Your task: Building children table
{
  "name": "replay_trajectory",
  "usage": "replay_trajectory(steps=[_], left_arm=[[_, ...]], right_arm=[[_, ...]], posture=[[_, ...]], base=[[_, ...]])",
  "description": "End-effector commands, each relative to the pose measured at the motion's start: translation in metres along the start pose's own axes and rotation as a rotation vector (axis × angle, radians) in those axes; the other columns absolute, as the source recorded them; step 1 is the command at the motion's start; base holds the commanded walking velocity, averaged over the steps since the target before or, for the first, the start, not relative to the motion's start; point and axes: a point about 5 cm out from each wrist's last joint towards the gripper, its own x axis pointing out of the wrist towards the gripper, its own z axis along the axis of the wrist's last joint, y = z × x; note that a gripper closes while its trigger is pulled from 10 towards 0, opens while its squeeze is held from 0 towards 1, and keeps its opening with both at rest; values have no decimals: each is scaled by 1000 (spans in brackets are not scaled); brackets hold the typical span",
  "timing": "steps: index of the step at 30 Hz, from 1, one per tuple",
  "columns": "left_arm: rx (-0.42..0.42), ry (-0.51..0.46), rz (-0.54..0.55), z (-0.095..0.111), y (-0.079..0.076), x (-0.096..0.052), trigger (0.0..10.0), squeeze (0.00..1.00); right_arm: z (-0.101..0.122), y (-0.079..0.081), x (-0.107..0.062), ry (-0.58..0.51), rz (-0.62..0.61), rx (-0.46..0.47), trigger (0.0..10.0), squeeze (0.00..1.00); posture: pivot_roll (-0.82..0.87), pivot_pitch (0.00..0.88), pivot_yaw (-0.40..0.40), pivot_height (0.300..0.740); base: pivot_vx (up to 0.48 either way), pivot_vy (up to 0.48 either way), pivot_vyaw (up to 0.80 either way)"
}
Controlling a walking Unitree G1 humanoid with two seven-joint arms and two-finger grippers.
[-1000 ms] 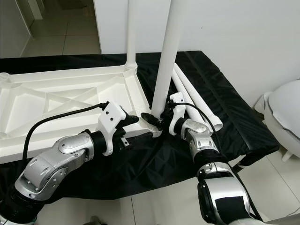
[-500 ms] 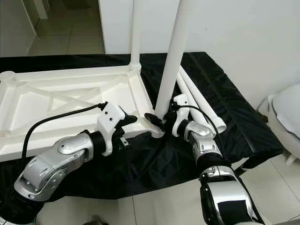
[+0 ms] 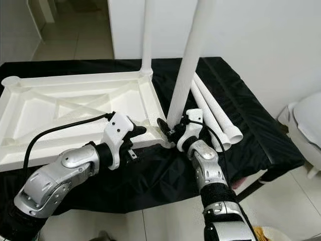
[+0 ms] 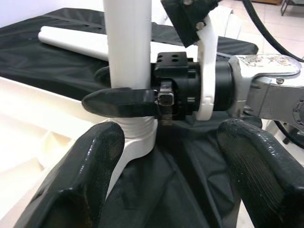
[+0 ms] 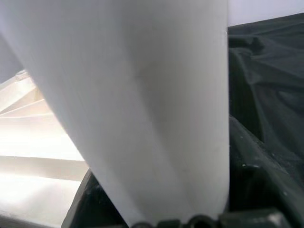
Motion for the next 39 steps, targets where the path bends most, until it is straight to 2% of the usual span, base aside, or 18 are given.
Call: replay_trajectory(steps=[1, 3, 6, 12, 15, 17, 19, 20, 21, 22, 28, 30, 32, 34, 35, 36, 37, 39], left_arm=[[5, 2, -98, 0, -7, 1, 10000, 0], [6, 2, -101, -1, -8, 2, 10000, 0], [6, 1, -104, -1, -8, 3, 10000, 0], [6, -3, -107, 0, -9, 4, 10000, 0], [7, -4, -108, 0, -9, 5, 10000, 0], [9, -4, -109, 0, -9, 4, 10000, 0], [9, -4, -109, 0, -9, 4, 10000, 0], [10, -5, -108, 0, -9, 4, 10000, 0], [10, -5, -108, 0, -9, 4, 10000, 0], [10, -5, -107, 0, -9, 4, 10000, 0], [9, -5, -104, 0, -9, 4, 10000, 0], [8, -6, -100, 0, -9, 4, 10000, 0], [8, -6, -100, 0, -9, 4, 10000, 0], [8, -7, -98, 0, -9, 4, 10000, 0], [8, -6, -96, 0, -8, 4, 10000, 0], [8, -6, -96, 0, -8, 4, 10000, 0], [8, -5, -96, 0, -8, 3, 10000, 0], [8, -5, -96, 0, -8, 3, 10000, 0]], right_arm=[[-7, 6, -3, 14, -116, 61, 0, 0], [-5, 21, -1, -15, -258, 69, 0, 0], [-5, 31, 1, -26, -374, 91, 0, 0], [-5, 44, 2, -11, -387, 119, 0, 0], [-4, 45, 1, -7, -387, 121, 0, 0], [-2, 38, -2, -9, -401, 131, 0, 0], [-2, 38, -2, -9, -401, 131, 0, 0], [0, 36, -3, -2, -410, 138, 10000, 0], [0, 36, -3, -2, -410, 138, 10000, 0], [1, 35, -4, 2, -410, 138, 10000, 1000], [3, 31, -5, -10, -369, 142, 10000, 1000], [6, 28, -7, -12, -287, 139, 10000, 1000], [6, 28, -7, -12, -287, 139, 10000, 1000], [8, 25, -8, -11, -236, 131, 10000, 1000], [13, 21, -10, -13, -161, 102, 10000, 1000], [13, 21, -10, -13, -161, 102, 10000, 1000], [17, 17, -12, -11, -95, 72, 10000, 1000], [17, 17, -12, -11, -95, 72, 10000, 1000]], posture=[[-40, 0, -20, 740], [-44, 0, -25, 740], [-45, 0, -26, 740], [-47, 0, -27, 740], [-47, 0, -27, 740], [-47, 0, -29, 740], [-47, 0, -29, 740], [-47, 0, -29, 740], [-47, 0, -29, 740], [-44, 0, -31, 740], [-40, 0, -35, 740], [-37, 0, -36, 740], [-37, 0, -36, 740], [-38, 0, -36, 740], [-39, 0, -35, 740], [-39, 0, -35, 740], [-40, 0, -34, 740], [-40, 0, -34, 740]], base=[[0, 0, 0], [0, 0, 0], [0, 0, 0], [0, 0, 0], [0, 0, 0], [0, 0, 0], [0, 0, 0], [0, 0, 0], [0, 0, 0], [0, 0, 0], [0, 0, 0], [0, 0, 0], [0, 0, 0], [0, 0, 0], [0, 0, 0], [0, 0, 0], [0, 0, 0], [0, 0, 0]])
